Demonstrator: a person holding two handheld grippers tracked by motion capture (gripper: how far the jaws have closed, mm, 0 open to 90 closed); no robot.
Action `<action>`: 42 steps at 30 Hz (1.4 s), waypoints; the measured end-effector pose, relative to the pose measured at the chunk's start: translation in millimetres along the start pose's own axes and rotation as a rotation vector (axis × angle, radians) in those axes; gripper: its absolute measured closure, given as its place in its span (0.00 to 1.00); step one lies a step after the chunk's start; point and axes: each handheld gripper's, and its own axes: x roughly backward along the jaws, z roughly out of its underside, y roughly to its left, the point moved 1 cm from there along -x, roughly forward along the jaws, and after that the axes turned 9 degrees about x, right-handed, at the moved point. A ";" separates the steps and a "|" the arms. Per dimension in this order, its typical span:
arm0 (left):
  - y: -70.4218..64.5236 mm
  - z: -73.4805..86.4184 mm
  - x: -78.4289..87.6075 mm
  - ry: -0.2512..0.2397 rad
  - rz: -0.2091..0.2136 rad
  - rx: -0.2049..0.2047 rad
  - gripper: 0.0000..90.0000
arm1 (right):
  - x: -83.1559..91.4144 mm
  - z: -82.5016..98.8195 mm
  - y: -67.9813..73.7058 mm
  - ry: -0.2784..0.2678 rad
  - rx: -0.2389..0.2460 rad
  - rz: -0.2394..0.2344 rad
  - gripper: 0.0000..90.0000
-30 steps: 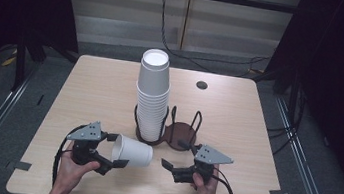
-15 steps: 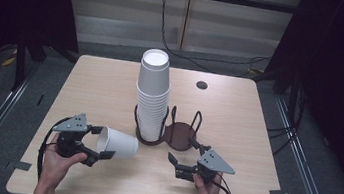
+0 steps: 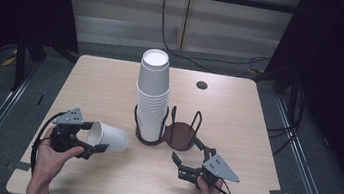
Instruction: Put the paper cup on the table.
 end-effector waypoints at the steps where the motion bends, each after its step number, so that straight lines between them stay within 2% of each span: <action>1: 0.7 -2.0 1.3 -0.007 0.000 0.007 0.11 | 0.2 0.0 0.5 0.000 0.004 0.003 0.14; 5: 5.5 -12.4 4.7 0.010 -0.031 0.001 0.11 | 1.1 0.0 1.2 -0.003 0.007 0.002 0.14; 12: 12.6 -30.2 3.5 0.081 -0.085 -0.011 0.11 | 1.1 0.0 1.1 -0.005 0.005 -0.009 0.14; 15: 19.7 -35.0 -0.4 0.106 -0.088 -0.007 0.11 | 1.3 0.0 1.2 -0.004 0.007 -0.008 0.14; 18: 26.5 -40.0 -4.3 0.156 -0.126 -0.011 0.11 | 1.2 0.0 1.2 -0.004 0.008 -0.007 0.14; 22: 33.9 -46.5 -9.7 0.190 -0.140 -0.007 0.11 | 1.2 0.0 1.2 -0.004 0.008 -0.005 0.14; 25: 38.2 -53.0 -13.2 0.239 -0.171 -0.015 0.11 | 1.2 0.0 1.2 -0.004 0.008 -0.005 0.14; 28: 40.5 -59.6 -15.8 0.269 -0.204 -0.023 0.10 | 1.2 0.0 1.3 -0.003 0.008 -0.005 0.14; 30: 42.7 -63.4 -17.4 0.294 -0.201 -0.023 0.10 | 1.2 0.0 1.3 -0.003 0.008 -0.005 0.14; 33: 46.1 -66.7 -21.6 0.323 -0.225 -0.022 0.10 | 1.2 0.0 1.2 -0.004 0.007 -0.005 0.14; 36: 51.4 -68.8 -26.3 0.375 -0.238 -0.019 0.10 | 1.2 0.0 1.2 -0.004 0.007 -0.005 0.14; 39: 56.2 -71.2 -29.2 0.425 -0.284 -0.025 0.10 | 1.2 0.0 1.2 -0.004 0.008 -0.006 0.14; 40: 56.6 -71.6 -30.3 0.428 -0.281 -0.016 0.10 | 1.2 0.0 1.2 -0.004 0.008 -0.006 0.14; 42: 58.0 -73.5 -32.2 0.450 -0.283 -0.024 0.09 | 1.2 0.0 1.1 -0.003 0.008 -0.005 0.14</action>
